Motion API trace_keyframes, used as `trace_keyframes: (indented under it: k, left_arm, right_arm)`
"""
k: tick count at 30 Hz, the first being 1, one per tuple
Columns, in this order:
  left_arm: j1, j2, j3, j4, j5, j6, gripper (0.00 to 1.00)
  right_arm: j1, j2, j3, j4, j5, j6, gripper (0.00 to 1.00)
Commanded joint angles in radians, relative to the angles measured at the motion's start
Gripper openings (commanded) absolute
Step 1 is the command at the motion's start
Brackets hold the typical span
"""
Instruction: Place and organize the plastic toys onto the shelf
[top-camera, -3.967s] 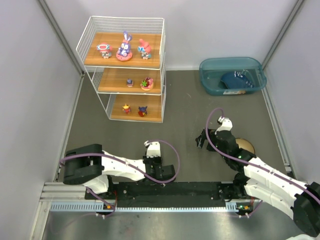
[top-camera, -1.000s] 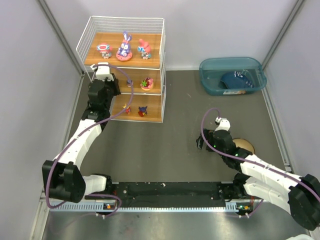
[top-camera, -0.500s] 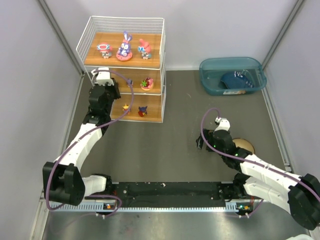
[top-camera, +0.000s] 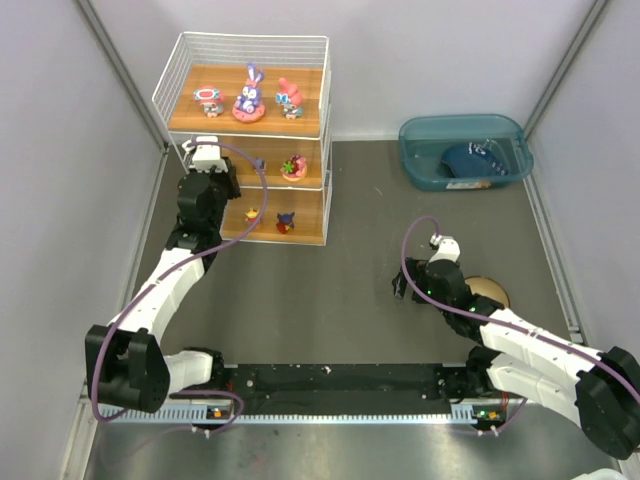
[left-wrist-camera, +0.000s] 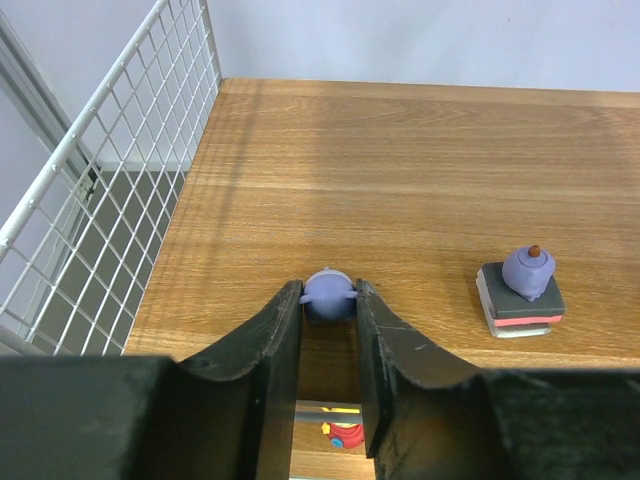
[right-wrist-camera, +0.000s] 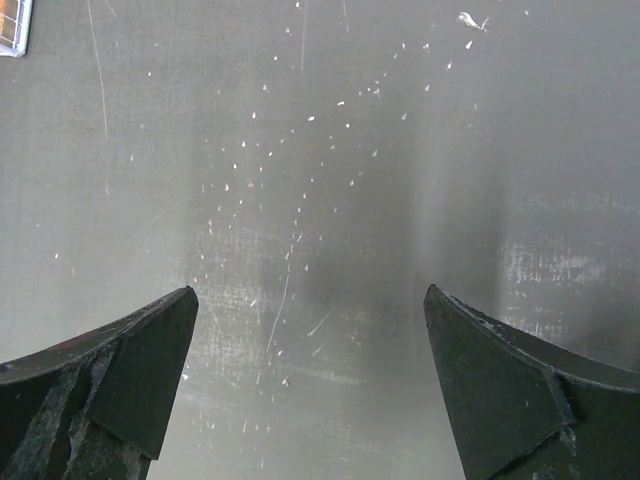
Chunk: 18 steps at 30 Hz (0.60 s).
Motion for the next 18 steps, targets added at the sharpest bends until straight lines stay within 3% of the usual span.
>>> trace_keyframes:
  k: [1,10,18]
  left_arm:
    - [0.007,-0.017,-0.008,0.044,0.007,0.008,0.34]
    - [0.007,-0.02,-0.007,0.044,0.016,0.005,0.45]
    - [0.005,-0.132,0.021,-0.011,0.055,-0.015,0.57]
  right_arm:
    - [-0.012,0.001,0.032,0.041,0.005,-0.007,0.98]
    - [-0.012,0.0,0.032,0.041,0.006,-0.011,0.98]
    - [-0.012,0.0,0.033,0.038,0.008,-0.011,0.98]
